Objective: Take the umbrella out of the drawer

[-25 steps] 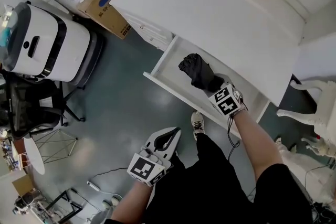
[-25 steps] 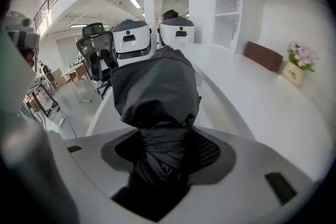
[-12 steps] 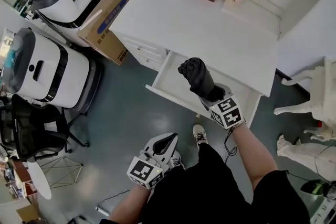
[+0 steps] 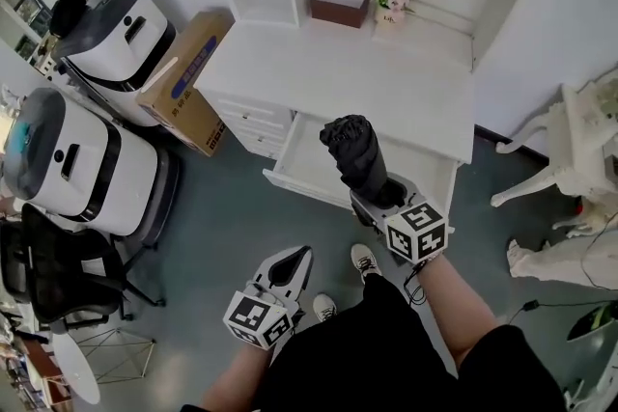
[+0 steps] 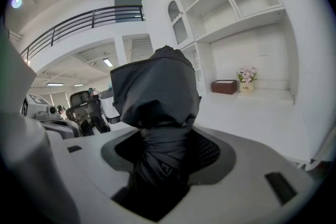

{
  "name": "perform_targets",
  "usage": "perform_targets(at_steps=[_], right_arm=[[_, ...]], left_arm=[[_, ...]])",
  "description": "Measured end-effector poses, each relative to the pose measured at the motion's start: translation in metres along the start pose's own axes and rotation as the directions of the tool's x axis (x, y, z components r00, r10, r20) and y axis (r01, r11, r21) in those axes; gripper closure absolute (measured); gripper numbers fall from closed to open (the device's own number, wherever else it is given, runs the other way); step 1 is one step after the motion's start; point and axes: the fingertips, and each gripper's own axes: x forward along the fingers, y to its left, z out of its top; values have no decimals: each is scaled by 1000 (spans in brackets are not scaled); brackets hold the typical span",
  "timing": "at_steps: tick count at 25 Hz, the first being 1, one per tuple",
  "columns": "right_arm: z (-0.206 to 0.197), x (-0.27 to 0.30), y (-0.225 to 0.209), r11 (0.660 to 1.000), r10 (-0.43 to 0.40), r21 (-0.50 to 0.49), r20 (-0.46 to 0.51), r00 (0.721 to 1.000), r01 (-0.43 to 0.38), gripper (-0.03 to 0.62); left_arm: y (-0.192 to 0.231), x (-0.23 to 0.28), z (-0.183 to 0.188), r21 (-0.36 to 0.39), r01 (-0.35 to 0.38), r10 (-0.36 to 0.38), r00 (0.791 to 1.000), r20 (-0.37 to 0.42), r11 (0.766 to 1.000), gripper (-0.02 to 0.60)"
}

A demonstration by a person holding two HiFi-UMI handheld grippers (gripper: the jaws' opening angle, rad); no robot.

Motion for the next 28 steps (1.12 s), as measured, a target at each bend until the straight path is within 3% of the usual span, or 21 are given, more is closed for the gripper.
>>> perform_targets(at_steps=[8,21,28], right_arm=[[5,-56,50,995,-32,96,92,995,24,345],[-32,-123,106,971,-110,227,138,984,77,345],[-38,-153,112,973,-89,222,143,986,55,345]], left_arm=[[-9,-37,14,29,42,-43,998,49,999,578],[-31,-60,-3,43,142,-142,990,11,989,578],[-55,-60,-10,42,133,-134,991,22,990,578]])
